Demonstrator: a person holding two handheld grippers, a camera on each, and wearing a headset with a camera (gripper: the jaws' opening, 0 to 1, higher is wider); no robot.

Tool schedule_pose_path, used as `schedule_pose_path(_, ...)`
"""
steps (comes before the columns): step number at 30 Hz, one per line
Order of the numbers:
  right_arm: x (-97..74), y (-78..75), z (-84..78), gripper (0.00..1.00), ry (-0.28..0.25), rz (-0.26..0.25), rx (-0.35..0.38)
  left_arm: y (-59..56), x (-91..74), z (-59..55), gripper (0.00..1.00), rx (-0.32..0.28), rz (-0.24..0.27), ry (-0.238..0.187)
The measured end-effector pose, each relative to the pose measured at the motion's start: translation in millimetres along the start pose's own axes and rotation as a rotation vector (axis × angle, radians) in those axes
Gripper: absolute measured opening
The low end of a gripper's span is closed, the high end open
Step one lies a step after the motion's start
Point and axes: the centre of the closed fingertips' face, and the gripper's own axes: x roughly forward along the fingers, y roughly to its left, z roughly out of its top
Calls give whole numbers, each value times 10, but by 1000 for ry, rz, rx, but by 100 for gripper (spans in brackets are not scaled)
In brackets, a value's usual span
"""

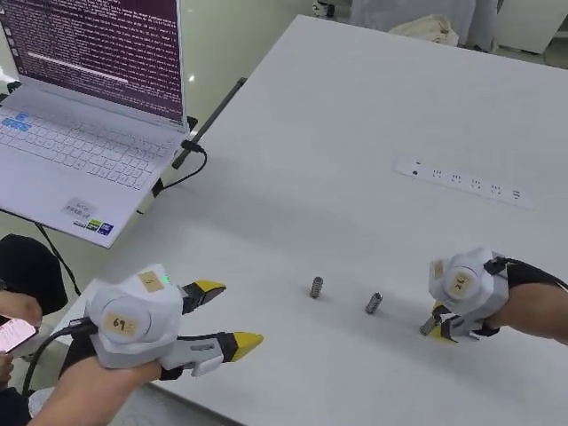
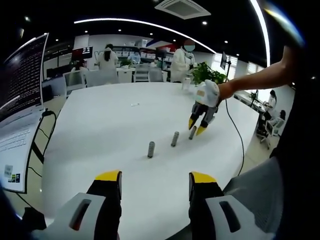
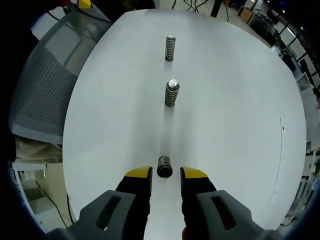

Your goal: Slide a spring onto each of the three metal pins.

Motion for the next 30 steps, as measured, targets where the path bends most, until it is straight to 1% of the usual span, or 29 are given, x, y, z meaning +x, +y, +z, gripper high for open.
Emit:
schedule_pose_path(4, -40, -23, -30, 23, -11, -24, 24, -7, 3, 2, 49, 1, -6, -1)
schedule_pose_path(6, -70, -28, -29, 23, -29, -37, 47, -18, 3, 8, 49, 4, -10, -2)
schedule_pose_path(9, -122, -32, -32, 25, -64, -69, 104, -18, -1, 18, 49, 4, -12, -7)
schedule_pose_path(14, -142, 23, -88, 26, -78, -92, 147, -14, -24, 31, 48, 3, -12, -16)
schedule_pose_path(16, -153, 37, -100, 26, -96, -108, 177, -12, -34, 31, 47, 5, -10, -18)
schedule_pose_path(20, -198, 41, -132, 26, -137, -157, 248, -2, -43, 29, 47, 4, -6, -22)
schedule_pose_path(22, -216, 75, -147, 26, -164, -169, 294, -8, -48, 35, 47, 7, -7, -23)
schedule_pose_path(23, -216, 84, -151, 26, -166, -168, 300, -14, -50, 36, 47, 8, -9, -23)
schedule_pose_path(25, -209, 174, -195, 26, -178, -150, 337, -25, -46, 32, 47, 11, -14, -22)
schedule_pose_path(28, -218, 248, -243, 26, -186, -167, 358, -38, -32, 22, 47, 12, -20, -20)
schedule_pose_path(29, -227, 265, -244, 26, -198, -175, 375, -49, -28, 19, 47, 14, -23, -18)
schedule_pose_path(30, -248, 279, -224, 26, -229, -192, 413, -56, -24, 19, 47, 15, -25, -18)
